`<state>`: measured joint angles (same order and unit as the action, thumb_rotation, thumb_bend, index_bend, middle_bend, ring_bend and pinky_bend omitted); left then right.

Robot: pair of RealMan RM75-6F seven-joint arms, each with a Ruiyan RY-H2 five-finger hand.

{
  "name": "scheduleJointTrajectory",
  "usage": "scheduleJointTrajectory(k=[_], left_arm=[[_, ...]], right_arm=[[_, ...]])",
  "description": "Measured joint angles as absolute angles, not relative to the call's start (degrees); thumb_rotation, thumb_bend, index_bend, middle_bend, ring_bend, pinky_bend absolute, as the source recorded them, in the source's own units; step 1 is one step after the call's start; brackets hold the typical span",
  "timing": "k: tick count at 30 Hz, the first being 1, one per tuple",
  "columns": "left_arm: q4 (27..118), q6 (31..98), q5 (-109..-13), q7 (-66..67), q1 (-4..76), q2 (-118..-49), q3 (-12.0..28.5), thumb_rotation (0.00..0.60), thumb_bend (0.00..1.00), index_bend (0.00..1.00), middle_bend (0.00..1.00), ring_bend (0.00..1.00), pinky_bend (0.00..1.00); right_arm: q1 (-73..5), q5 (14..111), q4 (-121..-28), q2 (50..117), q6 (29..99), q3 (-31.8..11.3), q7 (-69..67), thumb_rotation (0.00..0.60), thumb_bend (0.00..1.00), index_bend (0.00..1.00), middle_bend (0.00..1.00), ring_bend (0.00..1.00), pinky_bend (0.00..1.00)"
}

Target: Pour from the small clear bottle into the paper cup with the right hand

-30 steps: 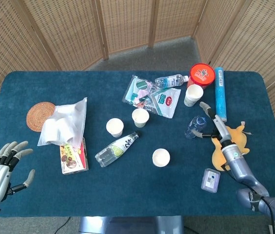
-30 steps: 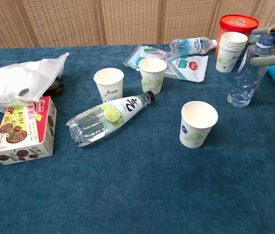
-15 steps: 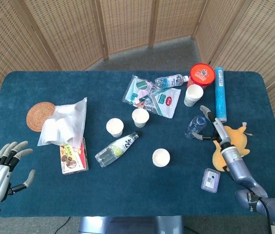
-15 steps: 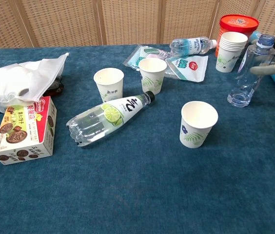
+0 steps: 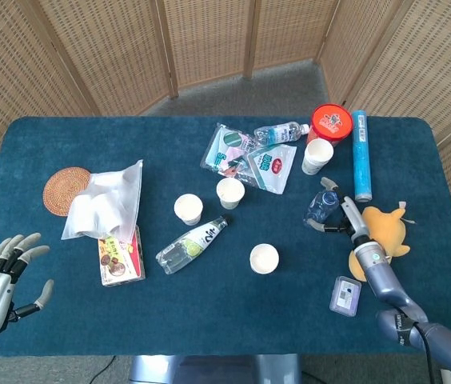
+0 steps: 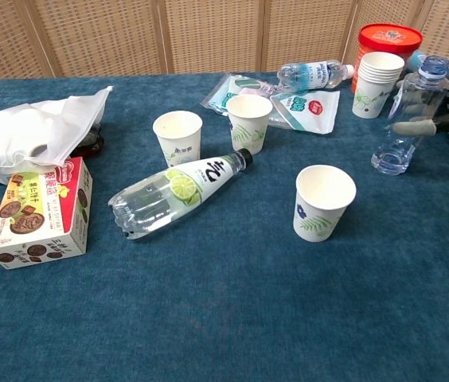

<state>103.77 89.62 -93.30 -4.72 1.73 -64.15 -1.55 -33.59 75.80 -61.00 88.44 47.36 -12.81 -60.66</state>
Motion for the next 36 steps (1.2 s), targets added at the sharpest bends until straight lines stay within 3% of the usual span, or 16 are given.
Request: scheduleJointTrajectory(k=[8,11,15,19,22,29,36], left_arm=[[103.3,89.6,-92.9,-5.0,1.5,-64.3,-1.6,0.310,0.46,0.21,0.14,0.00,0.00],[103.1,89.5,-92.8,-5.2,1.5,-64.3,-1.6,0.311,0.46,0.21,0.14,0.00,0.00],[103.0,89.4,-92.6,-5.3,1.5,-64.4,-1.5,0.308,0.46,0.21,0.13,0.00,0.00],[102.9,89.4,-92.6,-5.4,1.4,-64.4,-1.5,0.309,0.46,0.21,0.14,0.00,0.00],[102.8,89.5,-92.6,-5.5,1.2,-64.3,-1.6,0.309,0.46,0.21,0.14,0.00,0.00],[102.7,89.7,-92.6,-5.7,1.0,-64.2,-1.8,0.309,0.46,0.21,0.14,0.00,0.00],[102.6,89.2,-92.8,-5.7,1.3,-64.2,-1.7,0.311,0.46,0.21,0.15,0.00,0.00]], right_arm=[[-34.4,75.1,-60.3,89.9,46.2,-13.4,-59.6,0.600,0.26,0.00,0.00,0.00,0.00],[-34.6,74.7,-60.0,90.3,45.9,-13.6,-59.3,0.600,0.27,0.03,0.05,0.00,0.00],[-34.8,74.1,-59.5,90.8,45.5,-14.1,-59.0,0.600,0.29,0.20,0.20,0.02,0.02],[-35.0,72.7,-58.7,91.8,45.3,-15.1,-58.4,0.600,0.30,0.45,0.42,0.22,0.27],[-35.3,72.5,-58.2,92.2,44.9,-15.5,-58.3,0.600,0.27,0.57,0.50,0.30,0.37],[-34.7,73.4,-58.7,92.4,46.1,-15.3,-58.9,0.600,0.28,0.62,0.53,0.33,0.39],[-34.0,74.3,-59.7,92.0,48.0,-15.1,-57.8,0.600,0.28,0.68,0.64,0.41,0.44]])
